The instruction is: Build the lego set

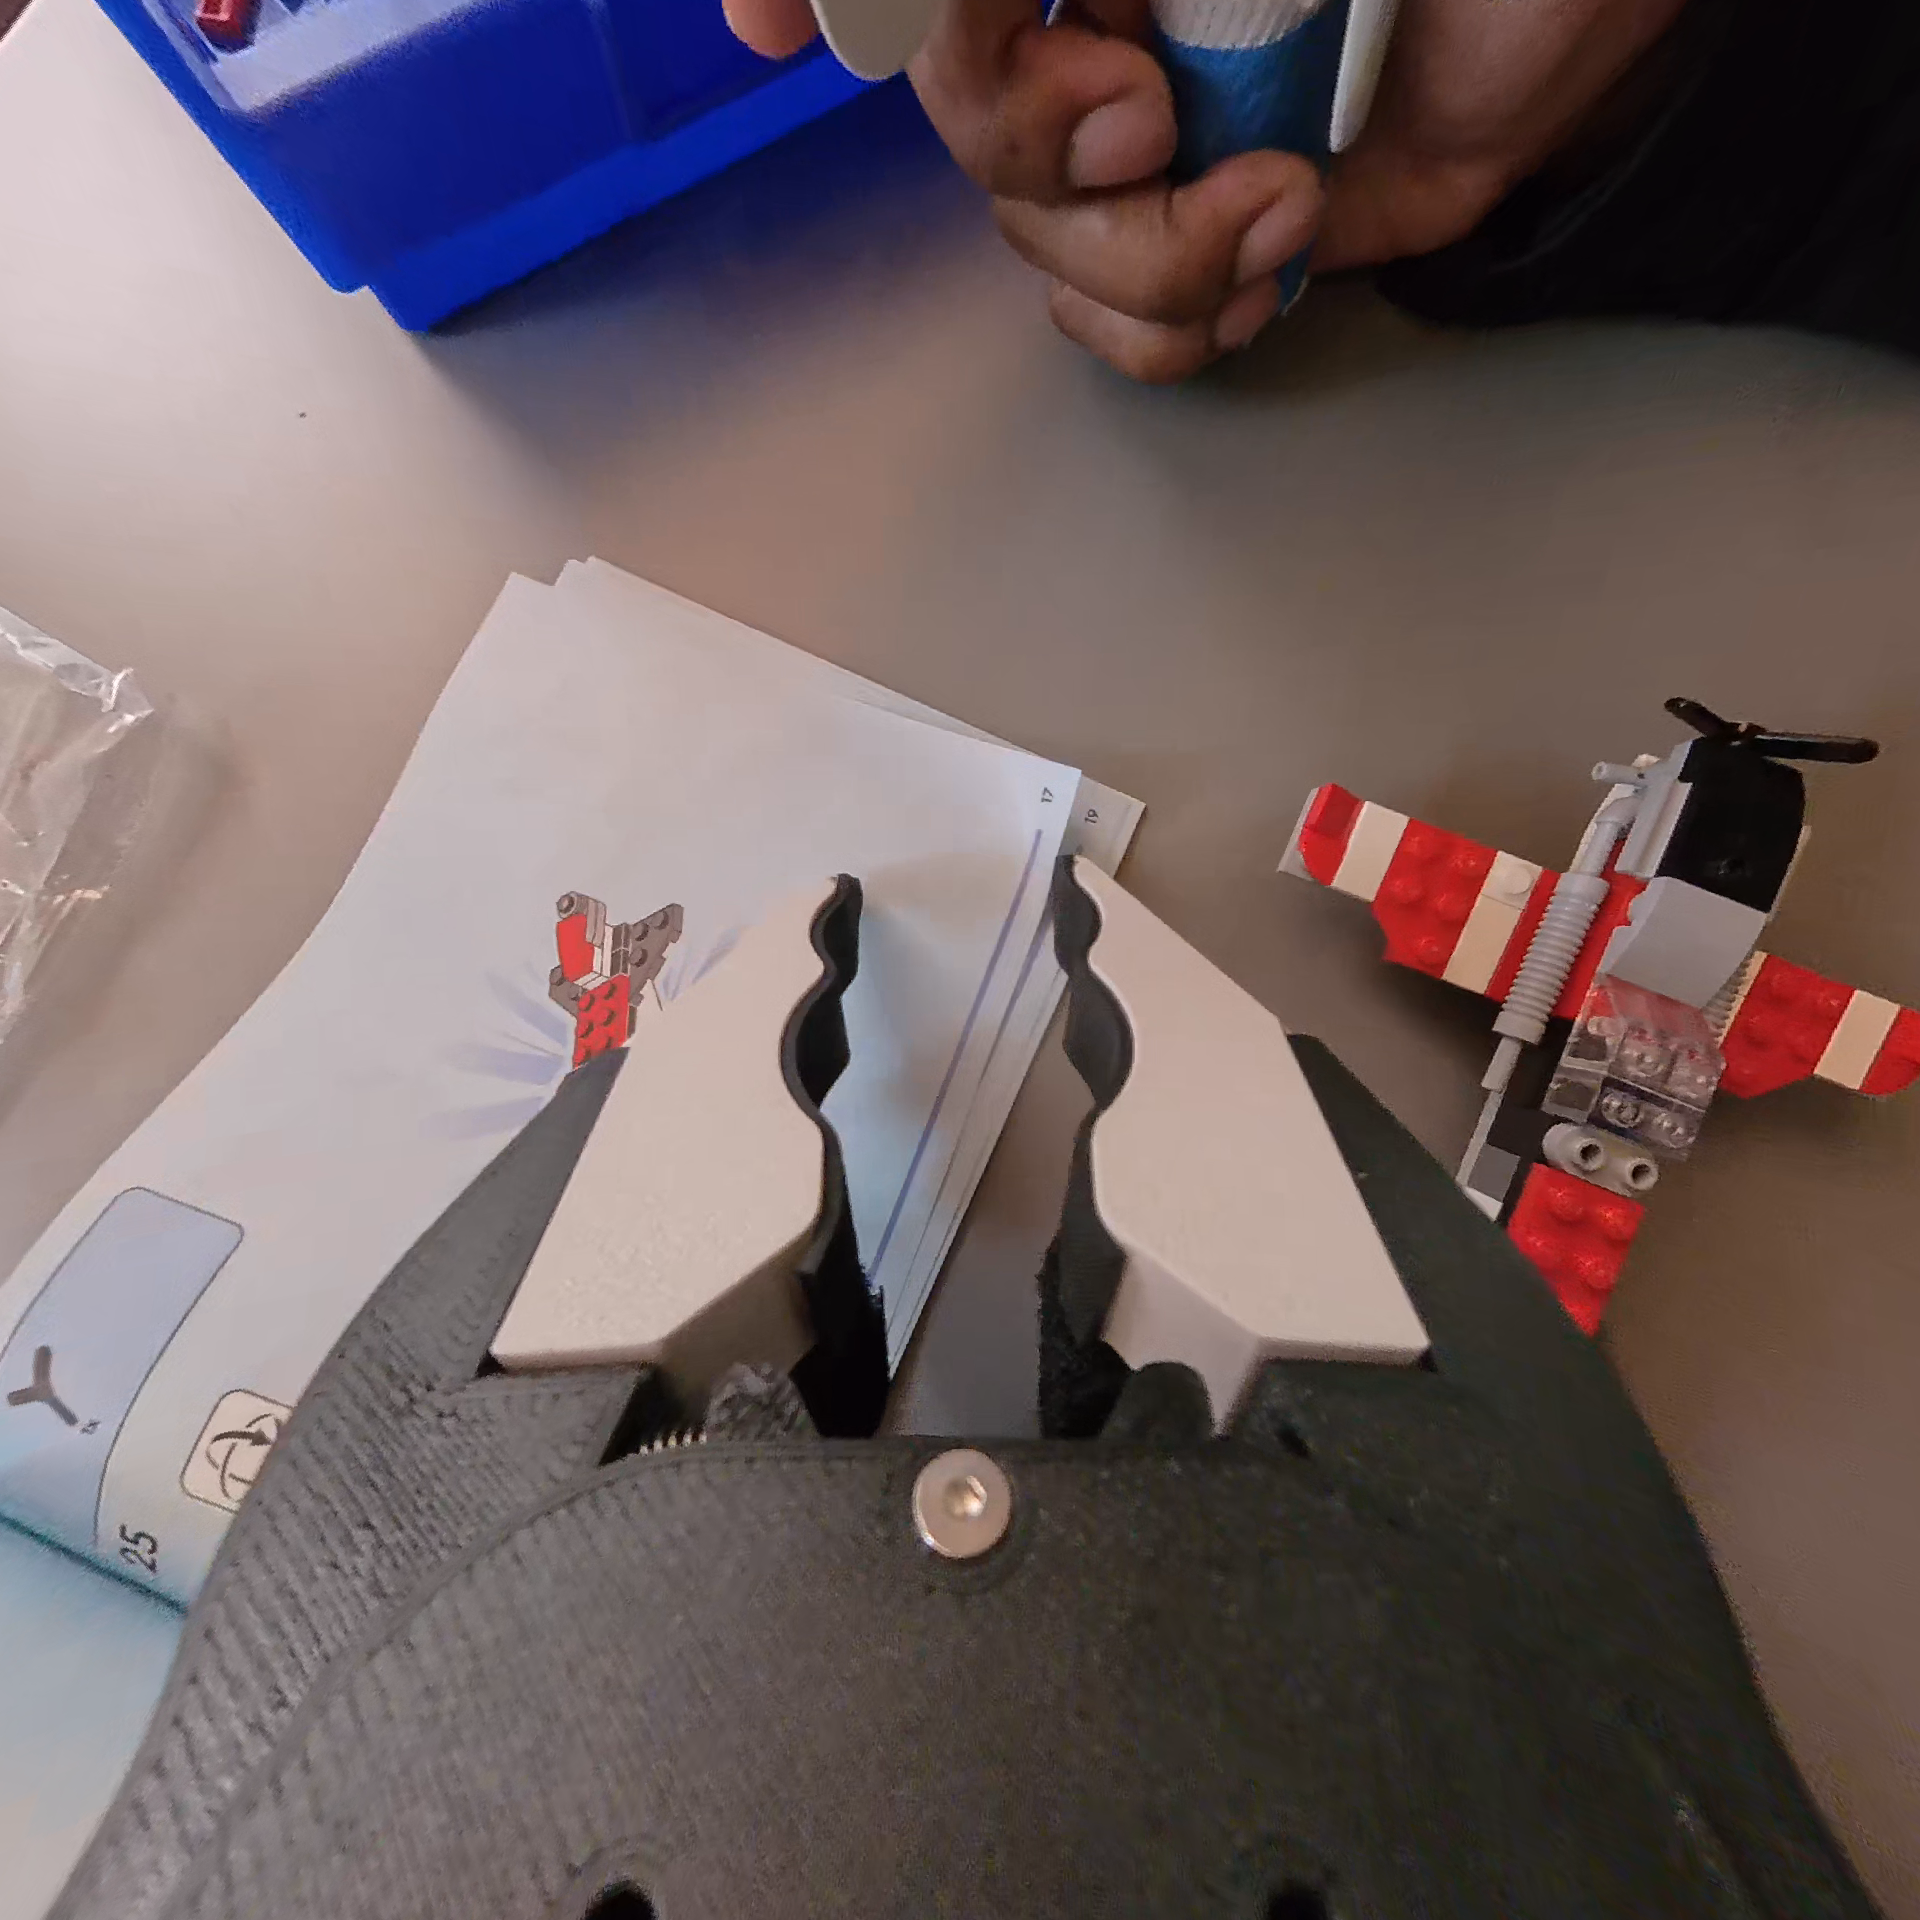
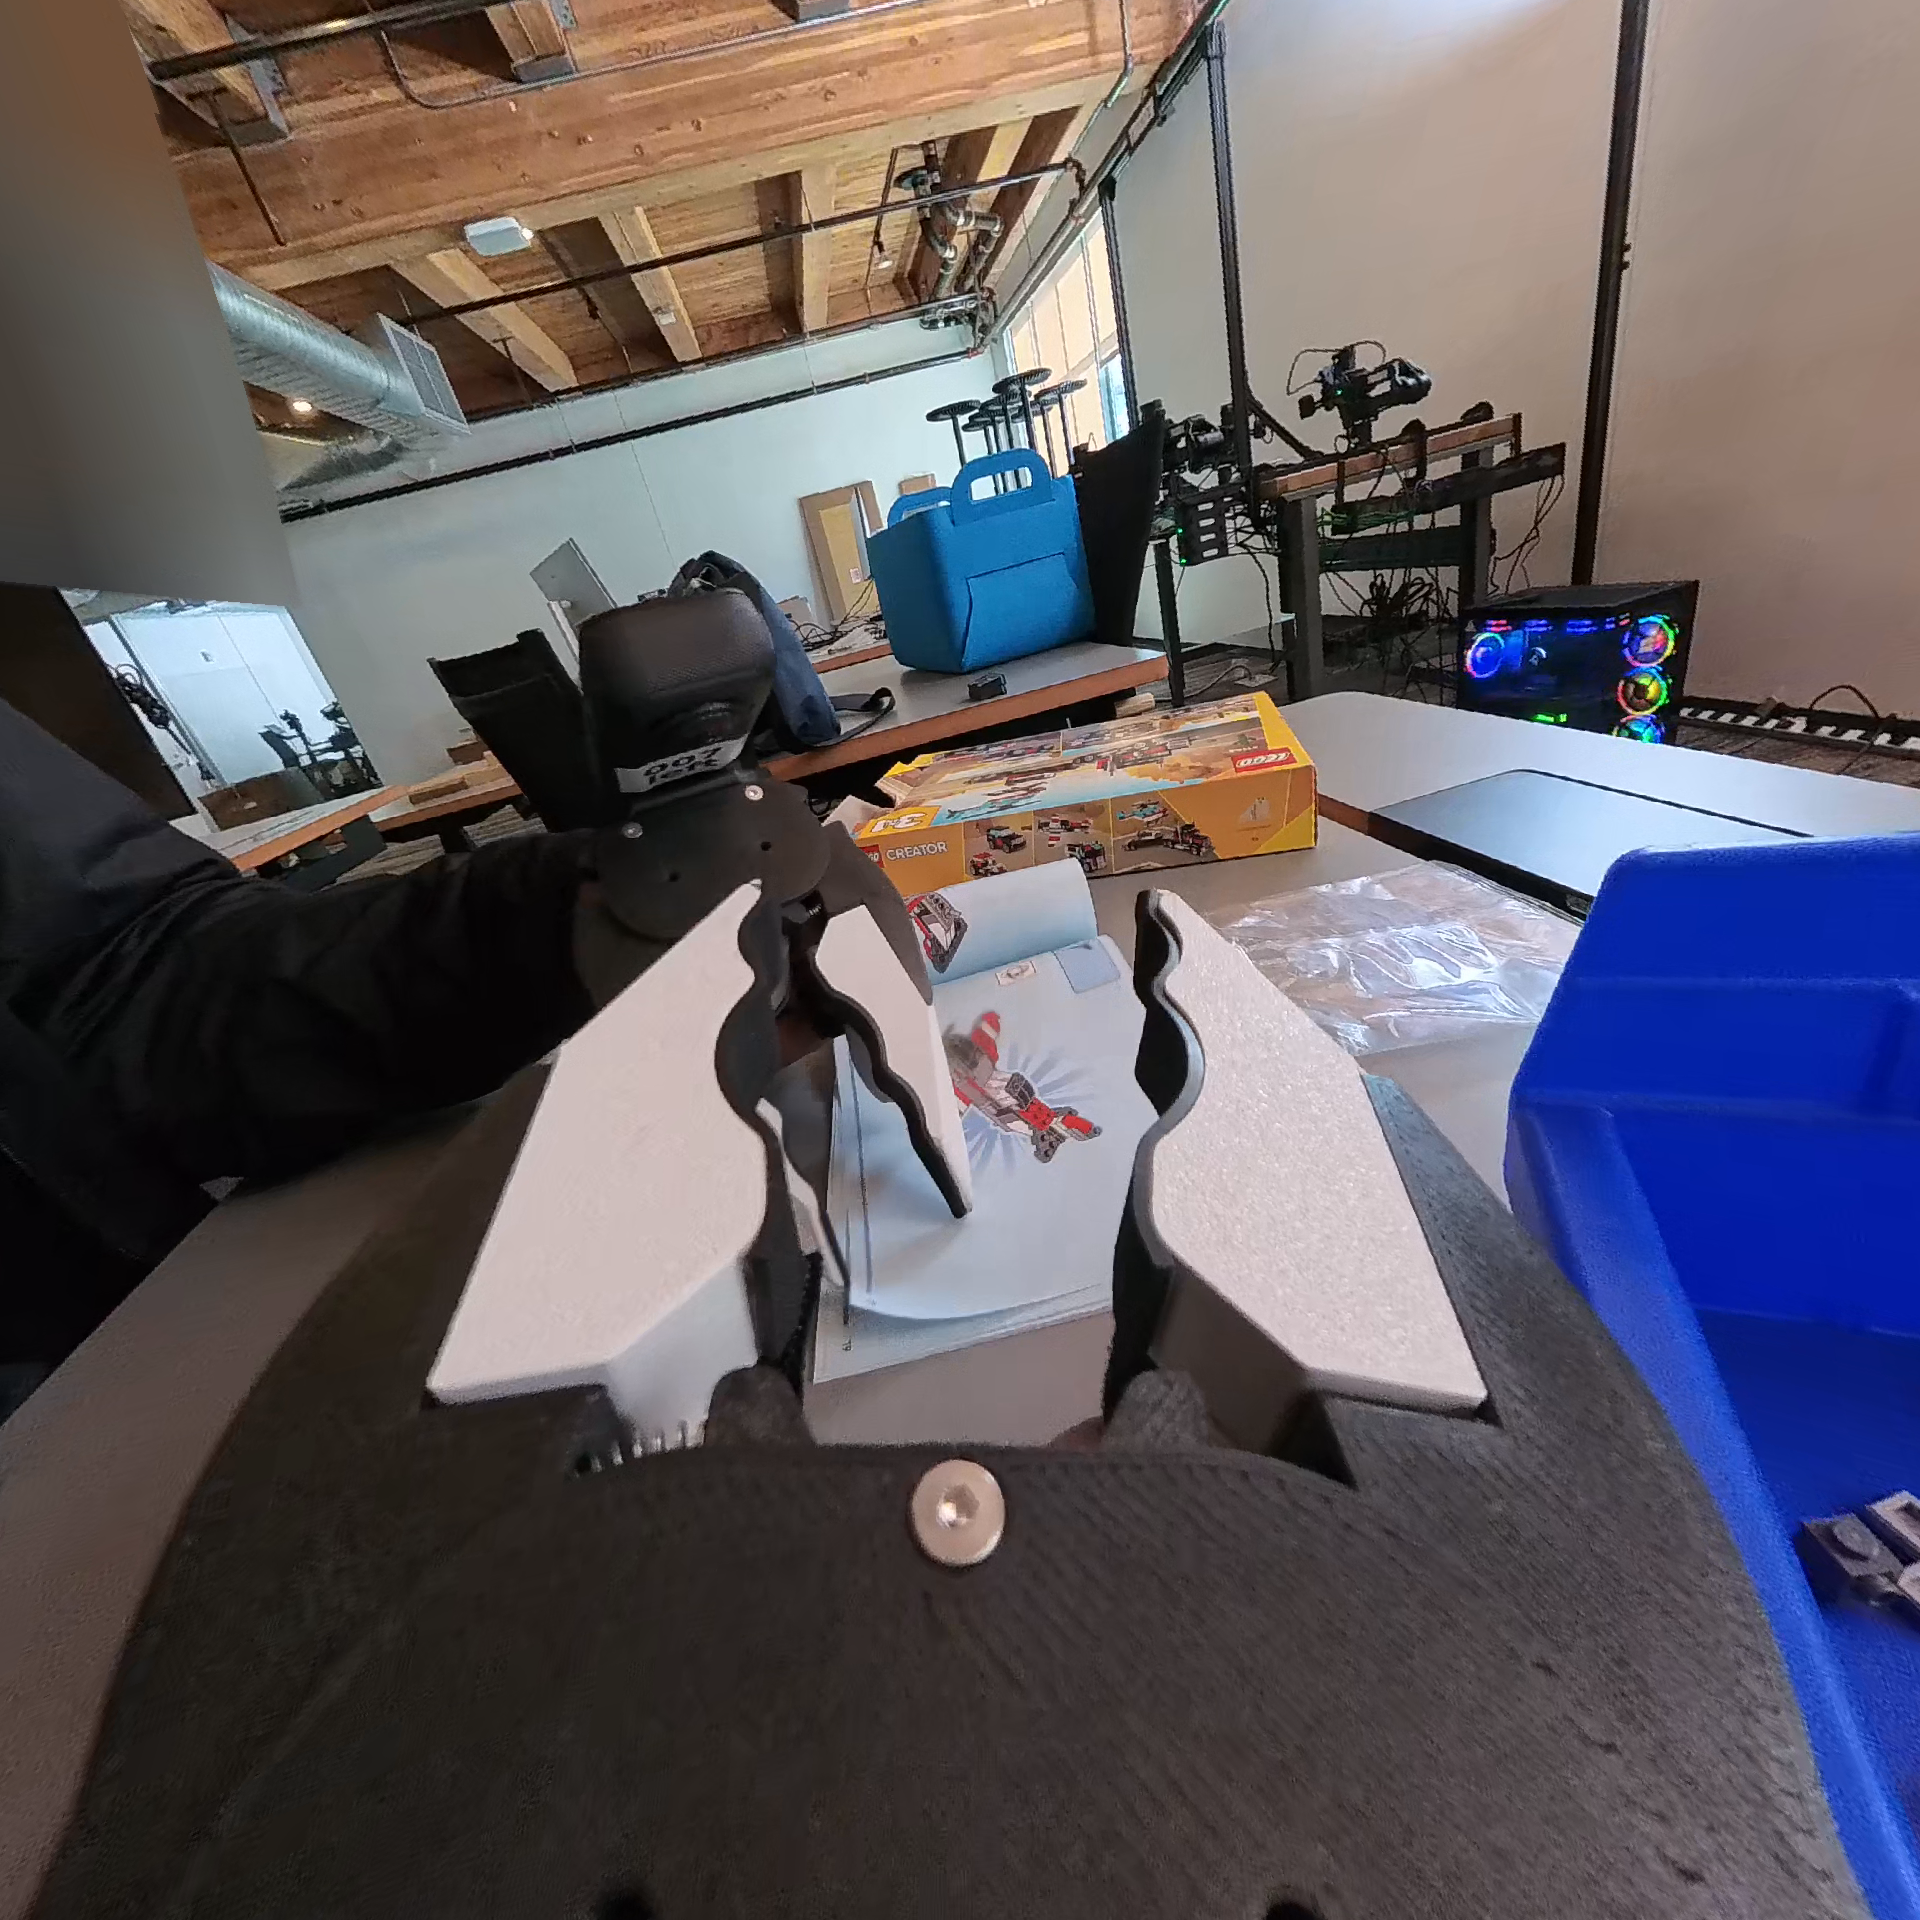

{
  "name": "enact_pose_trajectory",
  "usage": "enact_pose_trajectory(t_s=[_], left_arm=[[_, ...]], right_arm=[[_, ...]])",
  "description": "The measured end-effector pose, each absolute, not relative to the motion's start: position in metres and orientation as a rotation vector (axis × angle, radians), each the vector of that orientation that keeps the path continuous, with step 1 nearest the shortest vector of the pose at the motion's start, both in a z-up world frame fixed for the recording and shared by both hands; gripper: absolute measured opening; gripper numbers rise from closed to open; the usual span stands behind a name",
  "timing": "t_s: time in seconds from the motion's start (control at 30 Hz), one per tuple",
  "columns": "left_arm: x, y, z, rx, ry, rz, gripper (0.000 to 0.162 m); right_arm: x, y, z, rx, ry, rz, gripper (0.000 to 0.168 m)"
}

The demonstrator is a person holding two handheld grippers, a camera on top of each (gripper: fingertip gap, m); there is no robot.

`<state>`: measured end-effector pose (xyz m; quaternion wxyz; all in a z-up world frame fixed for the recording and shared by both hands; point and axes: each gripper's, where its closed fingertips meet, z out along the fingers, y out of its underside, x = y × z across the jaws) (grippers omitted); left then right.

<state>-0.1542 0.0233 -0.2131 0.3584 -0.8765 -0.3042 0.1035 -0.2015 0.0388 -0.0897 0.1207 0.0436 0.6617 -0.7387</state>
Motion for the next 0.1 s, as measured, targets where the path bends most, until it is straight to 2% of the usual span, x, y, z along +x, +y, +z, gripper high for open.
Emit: enact_pose_trajectory(t_s=[0.03, 0.1], left_arm=[[-0.1549, 0.0229, -0.2124, -2.259, -0.786, 0.273, 0.036], [-0.1566, 0.0226, -0.2095, -2.245, -0.791, 0.283, 0.032]], right_arm=[[-0.2018, 0.0390, -0.0896, 0.129, 1.931, -2.159, 0.069], [-0.2020, 0.0392, -0.0893, 0.132, 1.927, -2.159, 0.069]])
